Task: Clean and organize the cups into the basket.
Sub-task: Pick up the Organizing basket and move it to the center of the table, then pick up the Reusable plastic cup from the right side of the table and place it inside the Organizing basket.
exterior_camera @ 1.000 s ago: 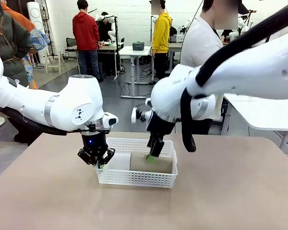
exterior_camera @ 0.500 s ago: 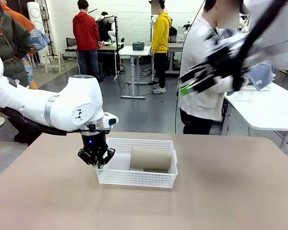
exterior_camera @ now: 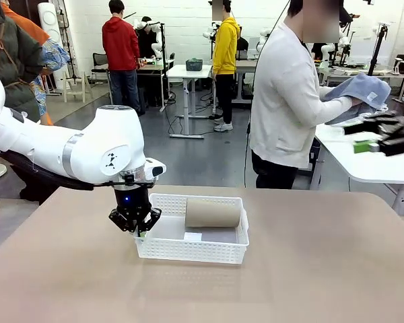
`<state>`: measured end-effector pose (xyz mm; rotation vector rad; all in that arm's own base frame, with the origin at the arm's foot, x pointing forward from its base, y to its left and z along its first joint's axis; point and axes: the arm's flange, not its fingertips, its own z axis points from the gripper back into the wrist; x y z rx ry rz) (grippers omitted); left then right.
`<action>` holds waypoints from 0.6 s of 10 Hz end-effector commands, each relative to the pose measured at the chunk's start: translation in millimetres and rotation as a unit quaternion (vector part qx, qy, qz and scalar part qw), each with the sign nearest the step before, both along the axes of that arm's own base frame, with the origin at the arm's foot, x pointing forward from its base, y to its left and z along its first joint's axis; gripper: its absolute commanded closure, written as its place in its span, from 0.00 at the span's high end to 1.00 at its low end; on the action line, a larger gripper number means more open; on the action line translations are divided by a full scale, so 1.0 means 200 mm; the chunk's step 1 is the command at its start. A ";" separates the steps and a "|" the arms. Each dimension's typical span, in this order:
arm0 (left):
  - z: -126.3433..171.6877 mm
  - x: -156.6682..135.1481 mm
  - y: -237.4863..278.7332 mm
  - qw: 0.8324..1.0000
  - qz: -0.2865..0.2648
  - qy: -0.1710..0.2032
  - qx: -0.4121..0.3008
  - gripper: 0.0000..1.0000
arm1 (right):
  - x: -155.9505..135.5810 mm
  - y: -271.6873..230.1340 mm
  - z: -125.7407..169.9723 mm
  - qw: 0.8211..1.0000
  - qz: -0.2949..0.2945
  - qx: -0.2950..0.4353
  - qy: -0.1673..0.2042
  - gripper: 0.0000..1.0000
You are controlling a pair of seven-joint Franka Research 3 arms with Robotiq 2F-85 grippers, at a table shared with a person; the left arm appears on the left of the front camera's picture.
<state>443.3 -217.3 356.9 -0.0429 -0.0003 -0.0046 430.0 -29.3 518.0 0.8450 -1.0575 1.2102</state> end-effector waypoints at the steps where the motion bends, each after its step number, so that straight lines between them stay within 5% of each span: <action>1: 0.01 0.00 0.00 1.000 0.001 -0.004 -0.002 0.00 | -0.02 -0.18 -0.10 0.999 -0.008 0.038 -0.022 1.00; 6: 0.01 0.00 0.00 1.000 0.001 -0.004 -0.002 0.00 | -0.15 -0.57 -0.34 0.997 -0.036 0.066 -0.021 1.00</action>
